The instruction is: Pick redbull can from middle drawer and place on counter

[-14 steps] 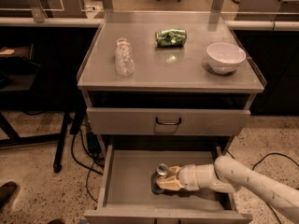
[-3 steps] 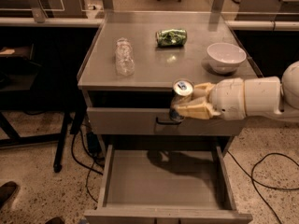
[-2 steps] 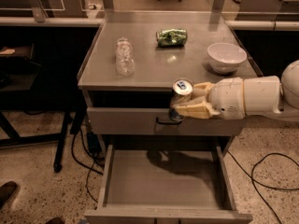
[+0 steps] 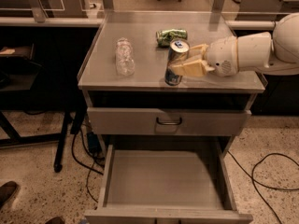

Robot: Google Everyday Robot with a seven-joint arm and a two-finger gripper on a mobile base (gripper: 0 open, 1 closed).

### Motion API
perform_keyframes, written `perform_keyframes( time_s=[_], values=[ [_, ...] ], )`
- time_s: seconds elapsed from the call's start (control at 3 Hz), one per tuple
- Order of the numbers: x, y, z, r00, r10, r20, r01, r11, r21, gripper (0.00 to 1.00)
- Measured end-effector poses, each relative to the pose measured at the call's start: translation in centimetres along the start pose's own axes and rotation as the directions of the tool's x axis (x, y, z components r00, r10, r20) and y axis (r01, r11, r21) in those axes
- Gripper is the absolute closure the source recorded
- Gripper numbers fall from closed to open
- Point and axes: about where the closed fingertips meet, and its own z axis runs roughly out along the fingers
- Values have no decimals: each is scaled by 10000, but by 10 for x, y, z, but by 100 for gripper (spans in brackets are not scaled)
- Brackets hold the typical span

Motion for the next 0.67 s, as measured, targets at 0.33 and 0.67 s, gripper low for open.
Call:
perform_keyframes(
  time_s=[0.33, 0.67],
  values=[
    [0, 0, 0, 10000, -3, 3, 3, 10000, 2, 100],
    [-5, -21, 6, 9999, 57, -103, -57, 10000, 16, 100]
  ],
)
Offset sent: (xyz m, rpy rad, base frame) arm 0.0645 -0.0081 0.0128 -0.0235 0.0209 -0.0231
